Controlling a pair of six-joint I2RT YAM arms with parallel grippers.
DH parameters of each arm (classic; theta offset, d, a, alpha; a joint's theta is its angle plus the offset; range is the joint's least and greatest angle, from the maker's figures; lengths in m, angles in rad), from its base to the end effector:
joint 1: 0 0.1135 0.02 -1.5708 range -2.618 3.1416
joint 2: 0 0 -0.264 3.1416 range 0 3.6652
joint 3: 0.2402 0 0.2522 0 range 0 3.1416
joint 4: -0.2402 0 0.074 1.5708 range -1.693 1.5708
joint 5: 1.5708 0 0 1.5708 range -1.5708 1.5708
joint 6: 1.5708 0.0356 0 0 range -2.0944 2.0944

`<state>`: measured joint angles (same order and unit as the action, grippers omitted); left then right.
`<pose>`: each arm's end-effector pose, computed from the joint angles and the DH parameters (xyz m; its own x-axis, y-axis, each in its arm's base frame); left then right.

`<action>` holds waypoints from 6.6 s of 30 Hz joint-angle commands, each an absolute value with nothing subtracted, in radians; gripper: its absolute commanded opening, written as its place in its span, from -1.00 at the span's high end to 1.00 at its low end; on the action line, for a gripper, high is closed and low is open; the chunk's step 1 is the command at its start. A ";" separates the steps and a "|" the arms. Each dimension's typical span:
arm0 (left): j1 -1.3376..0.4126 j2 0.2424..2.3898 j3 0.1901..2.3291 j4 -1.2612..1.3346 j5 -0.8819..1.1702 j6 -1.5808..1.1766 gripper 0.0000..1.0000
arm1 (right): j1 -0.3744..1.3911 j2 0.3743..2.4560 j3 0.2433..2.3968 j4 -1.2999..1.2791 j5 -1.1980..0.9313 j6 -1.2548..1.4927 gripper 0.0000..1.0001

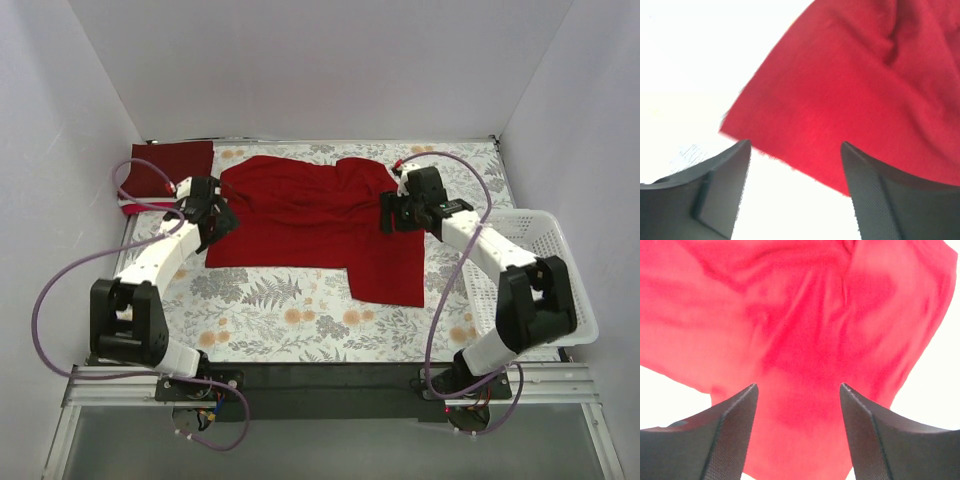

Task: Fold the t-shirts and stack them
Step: Flatten the tshirt out, then fold the tshirt

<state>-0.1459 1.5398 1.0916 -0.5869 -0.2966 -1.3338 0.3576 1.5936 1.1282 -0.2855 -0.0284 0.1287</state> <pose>0.3119 -0.0353 0.2324 -0.1914 -0.9115 -0.3641 -0.8290 0.3488 -0.4372 0.3293 0.1241 0.2463 -0.6812 -0.1176 -0.7225 -0.2842 0.9521 0.1130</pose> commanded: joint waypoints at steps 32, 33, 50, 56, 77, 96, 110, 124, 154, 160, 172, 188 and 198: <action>-0.048 1.661 0.963 -0.540 -0.388 -1.471 -0.15 | 0.360 1.121 0.765 -0.382 -0.126 0.098 -0.49; -0.041 1.669 0.962 -0.538 -0.379 -1.470 -0.11 | 0.360 1.121 0.765 -0.382 -0.123 0.098 -0.49; -0.038 1.703 0.922 -0.561 -0.331 -1.460 0.59 | 0.362 1.108 0.755 -0.383 -0.081 0.100 -0.49; -0.038 1.651 0.922 -0.615 -0.389 -1.456 1.00 | 0.362 1.109 0.765 -0.429 -0.077 0.112 -0.49; -0.034 1.356 0.795 -0.584 -0.454 -1.371 1.00 | 0.485 1.229 0.641 -0.552 0.110 0.330 -0.25; -0.034 1.308 0.798 -0.555 -0.411 -1.358 1.00 | 0.506 1.232 0.690 -0.528 0.189 0.403 -0.08; -0.034 1.292 0.793 -0.549 -0.397 -1.353 1.00 | 0.506 1.341 0.617 -0.405 0.242 0.446 0.04; -0.034 1.273 0.788 -0.549 -0.399 -1.350 1.00 | 0.520 1.328 0.534 -0.400 0.216 0.459 0.56; -0.034 1.141 1.858 -0.835 -0.353 -1.261 1.00 | 0.373 0.872 1.677 -0.618 0.345 -0.049 0.97; -0.034 0.919 1.845 -0.758 -0.350 -1.227 1.00 | 0.374 0.709 1.767 -0.652 0.242 -0.124 0.97; -0.035 1.034 1.957 -0.716 -0.265 -1.163 1.00 | 0.373 0.868 1.971 -0.650 0.256 -0.256 0.97; -0.035 1.494 1.266 -0.232 -0.313 -1.223 1.00 | 0.333 1.305 1.234 -0.052 0.335 -0.290 0.97; -0.035 1.917 1.374 -0.186 -0.264 -1.212 1.00 | 0.245 1.595 1.190 -0.009 0.198 -0.222 0.97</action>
<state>-0.0410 1.9095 1.3094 -0.2348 -0.2600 -1.2198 0.2653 1.5772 1.1660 -0.1055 0.2413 -0.2573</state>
